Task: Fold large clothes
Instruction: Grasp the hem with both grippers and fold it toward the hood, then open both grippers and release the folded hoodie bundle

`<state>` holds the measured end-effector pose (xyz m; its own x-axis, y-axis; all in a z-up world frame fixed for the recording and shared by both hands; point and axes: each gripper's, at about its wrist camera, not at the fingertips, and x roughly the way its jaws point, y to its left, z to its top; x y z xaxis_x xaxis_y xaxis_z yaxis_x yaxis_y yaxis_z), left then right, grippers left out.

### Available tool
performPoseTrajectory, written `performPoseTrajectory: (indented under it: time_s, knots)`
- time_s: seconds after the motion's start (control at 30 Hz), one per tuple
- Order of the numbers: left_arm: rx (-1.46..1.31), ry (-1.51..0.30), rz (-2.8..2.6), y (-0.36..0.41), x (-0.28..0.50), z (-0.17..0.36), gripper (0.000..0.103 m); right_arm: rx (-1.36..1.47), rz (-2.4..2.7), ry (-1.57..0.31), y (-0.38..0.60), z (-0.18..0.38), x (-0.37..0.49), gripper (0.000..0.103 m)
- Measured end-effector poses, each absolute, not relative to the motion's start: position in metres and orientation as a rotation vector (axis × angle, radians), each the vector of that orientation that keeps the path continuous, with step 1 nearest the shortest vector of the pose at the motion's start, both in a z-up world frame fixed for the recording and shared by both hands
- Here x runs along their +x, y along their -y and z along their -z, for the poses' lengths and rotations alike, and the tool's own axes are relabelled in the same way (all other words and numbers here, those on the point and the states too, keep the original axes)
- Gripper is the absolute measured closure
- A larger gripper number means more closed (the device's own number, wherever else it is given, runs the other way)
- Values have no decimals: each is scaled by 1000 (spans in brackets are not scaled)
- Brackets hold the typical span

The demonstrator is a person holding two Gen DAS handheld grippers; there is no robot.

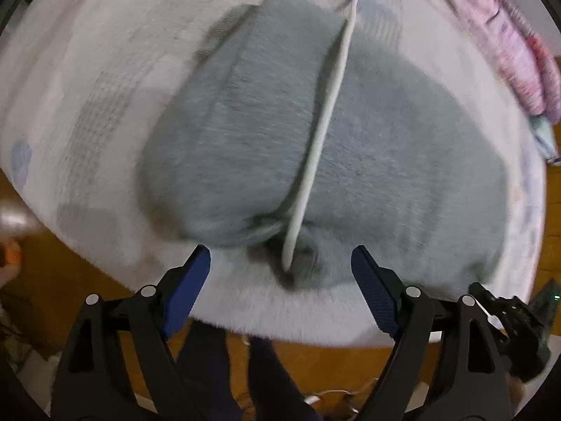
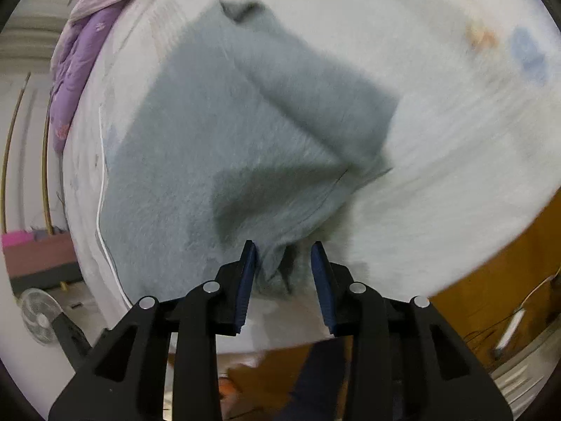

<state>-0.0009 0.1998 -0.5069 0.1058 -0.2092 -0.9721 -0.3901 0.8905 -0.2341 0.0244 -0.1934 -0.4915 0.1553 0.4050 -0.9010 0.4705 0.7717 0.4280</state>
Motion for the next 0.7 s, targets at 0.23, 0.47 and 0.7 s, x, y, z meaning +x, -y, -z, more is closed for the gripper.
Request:
performPoseTrajectory:
  time_s: [0.23, 0.47, 0.7]
  knots:
    - [-755, -1352, -191, -271, -17, 496, 18, 541, -65, -1328, 170, 432, 54, 100]
    - [-841, -1366, -191, -293, 8, 541, 16, 453, -272, -1300, 74, 441, 114, 103]
    - [-898, -1346, -146, -292, 0, 565, 14, 136, -315, -1328, 6, 482, 151, 103]
